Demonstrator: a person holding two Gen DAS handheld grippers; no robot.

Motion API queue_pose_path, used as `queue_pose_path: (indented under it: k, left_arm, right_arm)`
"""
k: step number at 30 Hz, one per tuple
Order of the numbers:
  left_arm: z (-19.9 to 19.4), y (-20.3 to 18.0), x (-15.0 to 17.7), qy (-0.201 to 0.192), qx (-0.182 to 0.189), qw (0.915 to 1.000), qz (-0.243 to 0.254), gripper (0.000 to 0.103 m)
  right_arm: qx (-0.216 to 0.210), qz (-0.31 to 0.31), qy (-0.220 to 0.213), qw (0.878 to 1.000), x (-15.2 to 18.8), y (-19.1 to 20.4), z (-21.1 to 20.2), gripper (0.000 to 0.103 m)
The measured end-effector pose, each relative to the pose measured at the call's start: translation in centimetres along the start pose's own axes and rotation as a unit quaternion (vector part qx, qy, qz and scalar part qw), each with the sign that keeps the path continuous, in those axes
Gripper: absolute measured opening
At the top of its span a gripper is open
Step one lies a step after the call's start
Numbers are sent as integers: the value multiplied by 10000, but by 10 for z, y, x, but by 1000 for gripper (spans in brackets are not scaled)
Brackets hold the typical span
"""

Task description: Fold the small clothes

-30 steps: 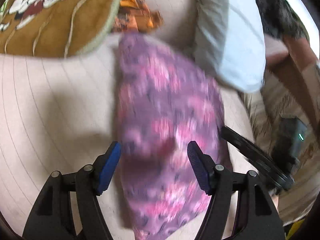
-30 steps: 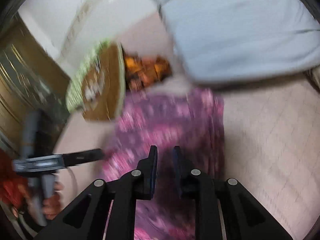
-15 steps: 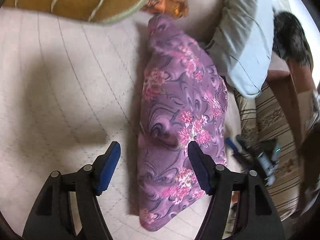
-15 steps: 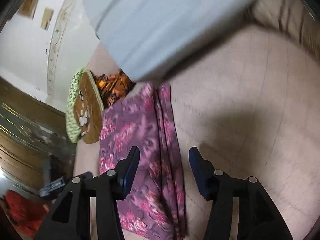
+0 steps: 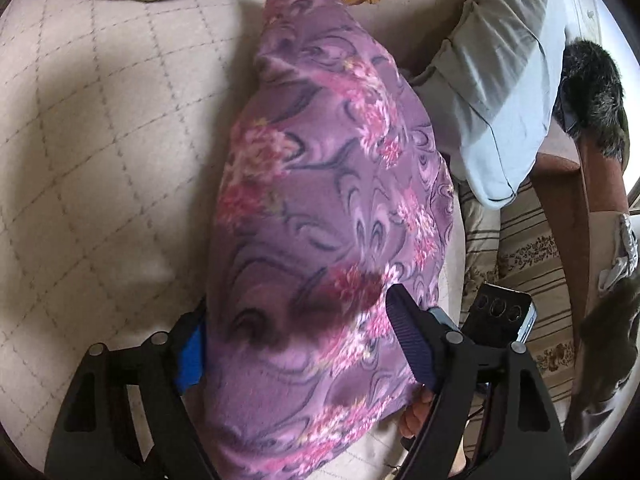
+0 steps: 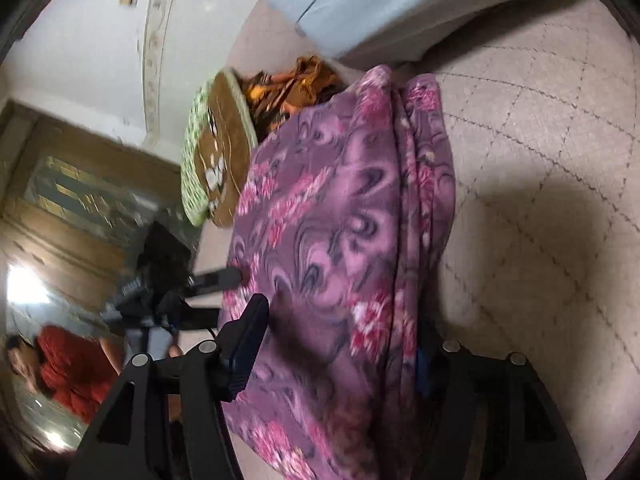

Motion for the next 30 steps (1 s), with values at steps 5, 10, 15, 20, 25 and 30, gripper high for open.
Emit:
queue_pose_path:
  k: [5,10,15,20,25,30]
  left_arm:
    - [-5,-3,2,-182,53,9998,3,68]
    - [-22,-5,13,-362,-178,9988,285,33]
    - [-45,-6,33,-455,-154,9984,315,33]
    - [-72,2,59,-522,-177,9982,250,33]
    - [-119,12,86,-814,-418,9950,393,33]
    - [-151,38,109,-1034,-579,9923,353,33]
  right_arm:
    - [203,313,-178,9991,3,-18,-7,30]
    - [597,115,-367,9975,7,1,-18,25]
    - [748,-93,-420,9963,22,30,-33,24]
    - [713,-200,-425,9963,42,62,-37,24]
    - [397,-318,-458,9977,67,99,-33,24]
    - [156,-423,-420,9981,96,134,-17,24]
Point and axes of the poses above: each gripper's, at about its wrist camera, not at the fingertips, and z roughly the way its jaws point, y to its left, x to its underside, the point moved 6 cm from there along z, roughly the way its jaws point, and after that the axes turned 6 degrees about y, right-handed, at the moved point
